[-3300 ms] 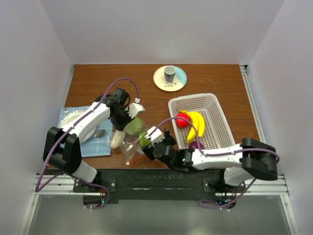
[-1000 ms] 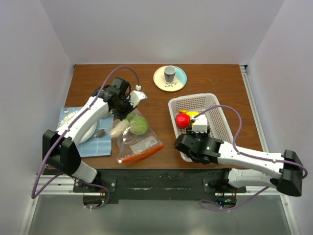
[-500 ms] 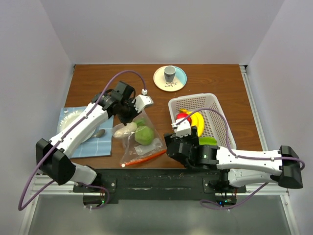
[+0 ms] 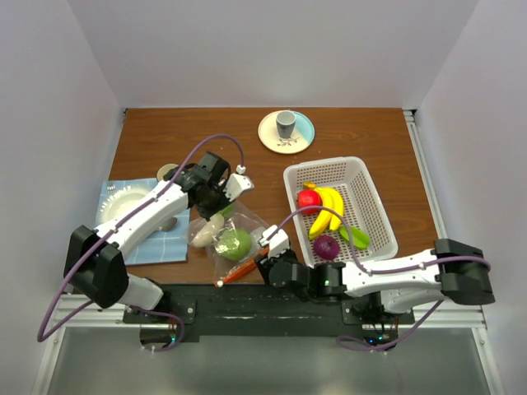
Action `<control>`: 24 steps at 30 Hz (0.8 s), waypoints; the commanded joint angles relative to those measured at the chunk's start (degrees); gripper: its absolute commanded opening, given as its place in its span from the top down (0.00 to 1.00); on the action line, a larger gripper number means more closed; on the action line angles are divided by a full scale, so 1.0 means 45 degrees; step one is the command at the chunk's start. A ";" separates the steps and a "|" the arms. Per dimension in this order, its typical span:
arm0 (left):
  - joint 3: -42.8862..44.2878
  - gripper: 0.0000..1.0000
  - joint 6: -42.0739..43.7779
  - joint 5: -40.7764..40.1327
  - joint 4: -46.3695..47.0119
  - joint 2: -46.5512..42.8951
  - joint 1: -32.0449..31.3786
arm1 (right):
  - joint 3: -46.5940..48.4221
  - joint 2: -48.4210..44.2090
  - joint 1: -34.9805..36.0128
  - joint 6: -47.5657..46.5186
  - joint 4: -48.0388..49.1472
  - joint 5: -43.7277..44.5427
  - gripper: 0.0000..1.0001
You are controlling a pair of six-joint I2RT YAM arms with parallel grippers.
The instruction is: Open the zip-top bag and remove the fake food
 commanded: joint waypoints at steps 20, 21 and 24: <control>-0.0932 1.00 0.0108 -0.0446 0.1827 0.1475 0.0014 | 0.0512 0.4446 -0.0760 -0.2089 0.5708 -0.0402 0.08; -0.0913 1.00 0.0108 -0.0388 0.1827 0.1495 0.0014 | 0.0610 0.4698 -0.0839 -0.2128 0.5769 -0.0557 0.08; -0.0932 1.00 0.0069 -0.0309 0.1808 0.1690 -0.0005 | 0.1039 0.4838 -0.0918 -0.2362 0.5751 -0.0986 0.08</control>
